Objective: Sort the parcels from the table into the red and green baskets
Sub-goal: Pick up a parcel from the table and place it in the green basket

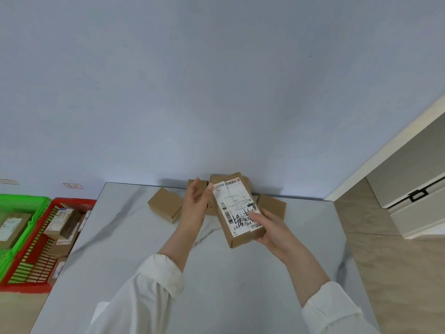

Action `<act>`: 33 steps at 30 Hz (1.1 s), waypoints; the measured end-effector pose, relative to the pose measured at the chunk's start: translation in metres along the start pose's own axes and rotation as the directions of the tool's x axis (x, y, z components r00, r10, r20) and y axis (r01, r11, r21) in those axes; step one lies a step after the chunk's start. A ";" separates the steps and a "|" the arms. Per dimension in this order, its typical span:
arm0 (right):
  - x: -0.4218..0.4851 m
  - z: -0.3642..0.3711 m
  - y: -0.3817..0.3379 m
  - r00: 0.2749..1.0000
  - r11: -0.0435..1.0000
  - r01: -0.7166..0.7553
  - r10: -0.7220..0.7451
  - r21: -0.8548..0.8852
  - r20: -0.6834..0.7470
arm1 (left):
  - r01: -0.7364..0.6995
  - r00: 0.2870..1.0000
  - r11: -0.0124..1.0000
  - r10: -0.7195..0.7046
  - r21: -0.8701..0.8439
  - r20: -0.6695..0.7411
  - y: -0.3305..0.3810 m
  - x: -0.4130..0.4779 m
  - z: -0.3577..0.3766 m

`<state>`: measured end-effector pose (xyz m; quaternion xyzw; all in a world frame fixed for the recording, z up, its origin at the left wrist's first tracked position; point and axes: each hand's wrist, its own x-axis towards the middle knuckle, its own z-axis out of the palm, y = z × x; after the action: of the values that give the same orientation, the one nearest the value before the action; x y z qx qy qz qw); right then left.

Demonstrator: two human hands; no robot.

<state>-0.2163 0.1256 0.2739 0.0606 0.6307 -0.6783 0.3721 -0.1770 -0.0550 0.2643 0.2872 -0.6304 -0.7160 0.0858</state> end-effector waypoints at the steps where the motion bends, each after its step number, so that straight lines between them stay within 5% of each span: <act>1: -0.003 -0.003 -0.003 0.999 0.998 0.004 -0.001 -0.065 0.041 | 0.039 0.999 0.999 -0.040 0.017 0.025 0.005 0.002 -0.003; 5: -0.010 -0.015 -0.013 0.985 0.978 0.010 0.026 -0.210 0.170 | 0.087 0.936 0.982 -0.137 0.166 0.324 0.023 0.004 -0.013; 8: -0.012 -0.023 -0.017 0.978 0.972 0.003 0.047 -0.236 0.203 | 0.080 0.903 0.974 -0.161 0.213 0.398 0.024 0.001 -0.011; 14: -0.005 -0.022 -0.004 0.996 0.997 0.076 -0.076 0.012 -0.046 | 0.129 0.985 0.989 -0.119 -0.078 0.122 0.005 -0.004 0.000; 19: -0.002 -0.021 0.009 0.988 0.994 0.099 -0.092 0.052 -0.120 | 0.161 0.981 0.977 -0.142 -0.138 0.135 -0.004 -0.014 0.006; 24: -0.002 -0.035 -0.003 0.992 0.988 0.115 -0.120 -0.104 -0.039 | -0.006 0.989 0.980 -0.023 0.197 0.144 0.004 -0.012 -0.005; 26: -0.001 -0.037 -0.012 0.993 0.972 0.115 -0.112 -0.205 0.025 | -0.122 0.963 0.919 0.018 0.375 0.267 0.013 -0.012 -0.007; 28: -0.002 -0.036 -0.021 0.993 0.951 0.107 -0.088 -0.290 0.080 | -0.136 0.895 0.860 -0.106 0.492 0.433 0.021 -0.011 -0.009; 30: -0.002 -0.035 -0.029 0.990 0.922 0.113 -0.074 -0.369 0.118 | -0.102 0.812 0.846 -0.233 0.524 0.535 0.024 -0.011 -0.009; 33: -0.008 -0.025 -0.039 0.987 0.908 0.157 -0.127 -0.388 0.103 | -0.062 0.821 0.887 -0.215 0.458 0.528 0.022 -0.012 -0.009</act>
<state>-0.2430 0.1484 0.3050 -0.0874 0.7426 -0.5642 0.3500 -0.1676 -0.0606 0.2883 0.0999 -0.7646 -0.6031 -0.2043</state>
